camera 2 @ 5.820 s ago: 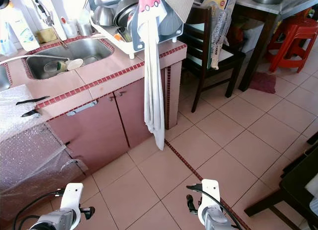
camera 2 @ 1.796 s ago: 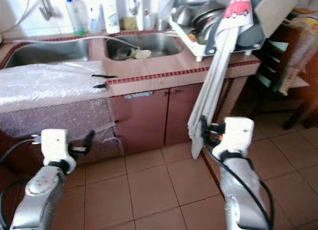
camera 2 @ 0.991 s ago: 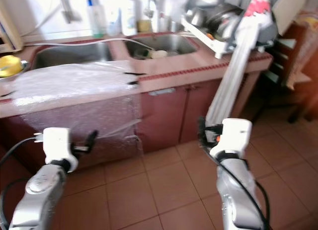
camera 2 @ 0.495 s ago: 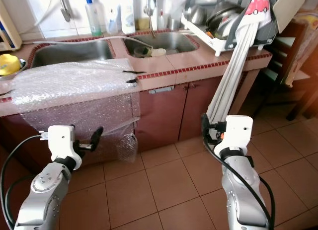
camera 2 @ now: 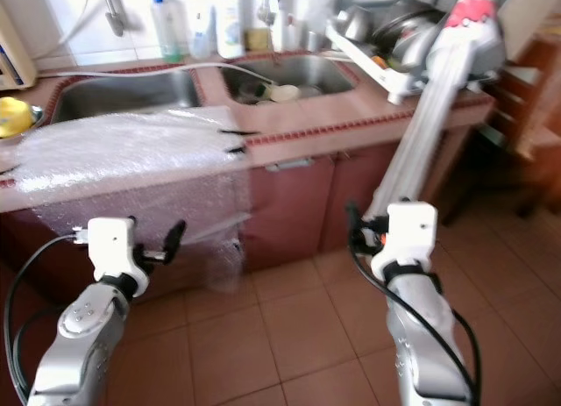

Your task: Kitchen organization

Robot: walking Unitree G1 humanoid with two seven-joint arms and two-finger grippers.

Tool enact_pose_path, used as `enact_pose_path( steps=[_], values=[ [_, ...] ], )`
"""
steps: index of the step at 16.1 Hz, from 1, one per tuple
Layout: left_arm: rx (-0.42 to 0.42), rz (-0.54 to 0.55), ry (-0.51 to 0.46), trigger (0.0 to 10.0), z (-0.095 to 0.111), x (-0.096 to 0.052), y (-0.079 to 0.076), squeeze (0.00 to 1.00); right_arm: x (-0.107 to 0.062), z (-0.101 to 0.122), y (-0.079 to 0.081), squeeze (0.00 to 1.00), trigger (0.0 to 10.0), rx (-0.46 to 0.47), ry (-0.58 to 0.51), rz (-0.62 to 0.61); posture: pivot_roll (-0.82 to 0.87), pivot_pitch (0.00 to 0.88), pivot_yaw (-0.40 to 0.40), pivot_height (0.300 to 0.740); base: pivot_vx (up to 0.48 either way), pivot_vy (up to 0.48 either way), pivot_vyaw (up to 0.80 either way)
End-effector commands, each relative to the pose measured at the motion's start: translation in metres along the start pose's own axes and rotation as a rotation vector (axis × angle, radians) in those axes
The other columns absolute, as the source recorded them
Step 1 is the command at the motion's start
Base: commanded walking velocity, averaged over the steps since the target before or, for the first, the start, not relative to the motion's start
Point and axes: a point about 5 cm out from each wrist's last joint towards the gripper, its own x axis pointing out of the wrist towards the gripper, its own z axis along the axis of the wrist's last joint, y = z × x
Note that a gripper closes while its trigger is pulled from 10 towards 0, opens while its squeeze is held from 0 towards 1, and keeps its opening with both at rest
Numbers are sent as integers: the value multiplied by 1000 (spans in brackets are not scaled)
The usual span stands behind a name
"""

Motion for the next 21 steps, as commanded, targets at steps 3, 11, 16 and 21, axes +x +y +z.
enact_pose_path(
  steps=[3,11,16,21],
  values=[
    [-1,24,3,10000,-1,-2,6,0,4,3,6,0,10000,-3,-16,27,-65,0,11,740,369,0,681],
    [3,23,12,10000,-2,-1,6,0,4,1,7,0,10000,-4,-14,30,-64,0,12,740,366,0,569],
    [-3,31,-4,10000,1,1,5,0,6,4,13,0,10000,-17,-38,56,-51,0,5,740,365,0,0],
    [21,27,-31,10000,8,0,1,0,8,13,21,0,10000,-56,-76,108,-41,0,-9,740,207,0,0]
  ],
)
